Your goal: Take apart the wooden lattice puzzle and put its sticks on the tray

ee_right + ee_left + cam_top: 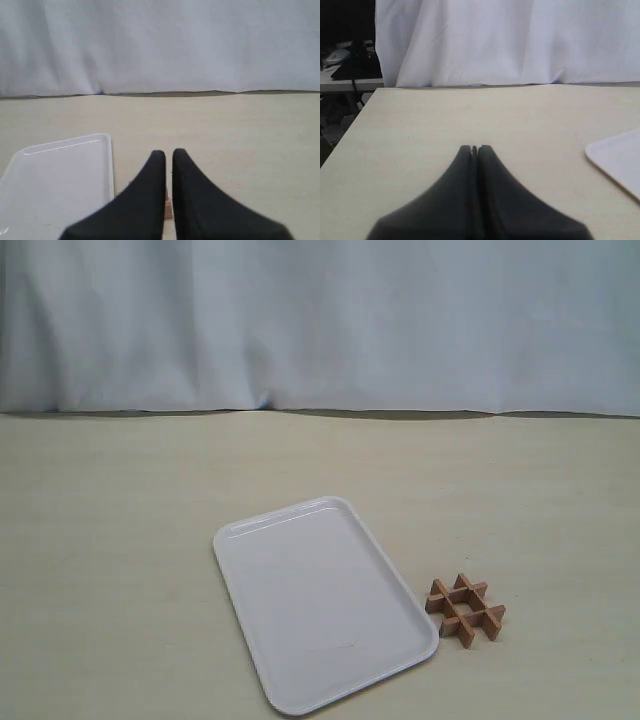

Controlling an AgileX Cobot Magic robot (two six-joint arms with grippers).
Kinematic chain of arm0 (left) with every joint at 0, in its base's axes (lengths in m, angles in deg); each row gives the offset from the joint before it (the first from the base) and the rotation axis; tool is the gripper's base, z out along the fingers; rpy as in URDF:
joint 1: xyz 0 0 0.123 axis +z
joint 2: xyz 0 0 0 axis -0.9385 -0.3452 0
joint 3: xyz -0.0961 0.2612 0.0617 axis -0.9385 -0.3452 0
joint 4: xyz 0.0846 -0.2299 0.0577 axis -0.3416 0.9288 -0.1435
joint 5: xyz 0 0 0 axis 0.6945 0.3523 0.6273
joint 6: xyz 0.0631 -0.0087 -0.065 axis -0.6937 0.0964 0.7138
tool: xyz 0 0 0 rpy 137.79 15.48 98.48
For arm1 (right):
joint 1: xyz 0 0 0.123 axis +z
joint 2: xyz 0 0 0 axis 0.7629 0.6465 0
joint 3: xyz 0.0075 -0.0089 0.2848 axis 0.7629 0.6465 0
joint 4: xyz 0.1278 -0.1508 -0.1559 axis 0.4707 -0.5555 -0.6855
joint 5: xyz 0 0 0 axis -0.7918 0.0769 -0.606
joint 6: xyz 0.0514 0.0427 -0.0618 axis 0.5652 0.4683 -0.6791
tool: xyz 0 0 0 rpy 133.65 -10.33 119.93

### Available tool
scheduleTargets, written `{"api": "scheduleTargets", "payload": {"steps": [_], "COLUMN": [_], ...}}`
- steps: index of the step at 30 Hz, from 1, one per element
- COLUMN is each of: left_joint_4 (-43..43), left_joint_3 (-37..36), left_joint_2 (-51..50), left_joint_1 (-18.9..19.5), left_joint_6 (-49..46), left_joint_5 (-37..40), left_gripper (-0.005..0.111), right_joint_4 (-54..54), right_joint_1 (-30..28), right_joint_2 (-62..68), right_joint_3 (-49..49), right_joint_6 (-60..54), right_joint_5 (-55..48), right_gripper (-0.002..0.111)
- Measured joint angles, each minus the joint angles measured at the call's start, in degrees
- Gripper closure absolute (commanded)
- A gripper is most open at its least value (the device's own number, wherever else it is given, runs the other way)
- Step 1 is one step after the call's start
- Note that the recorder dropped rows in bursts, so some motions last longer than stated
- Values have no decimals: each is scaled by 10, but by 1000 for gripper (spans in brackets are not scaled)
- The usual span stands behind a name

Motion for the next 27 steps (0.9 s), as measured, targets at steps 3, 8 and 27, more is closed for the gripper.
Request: {"api": "scheduleTargets", "payload": {"steps": [3,8,27], "left_joint_4": [0,0,0], "left_joint_3": [0,0,0], "left_joint_2": [0,0,0], "left_joint_1": [0,0,0], "left_joint_6": [0,0,0], "left_joint_5": [0,0,0], "left_gripper": [107,107,107], "right_joint_4": [0,0,0], "right_joint_1": [0,0,0], "right_joint_2": [0,0,0], "right_joint_3": [0,0,0], "right_joint_6": [0,0,1], "right_joint_5": [0,0,334], "right_gripper": [104,104,104]}}
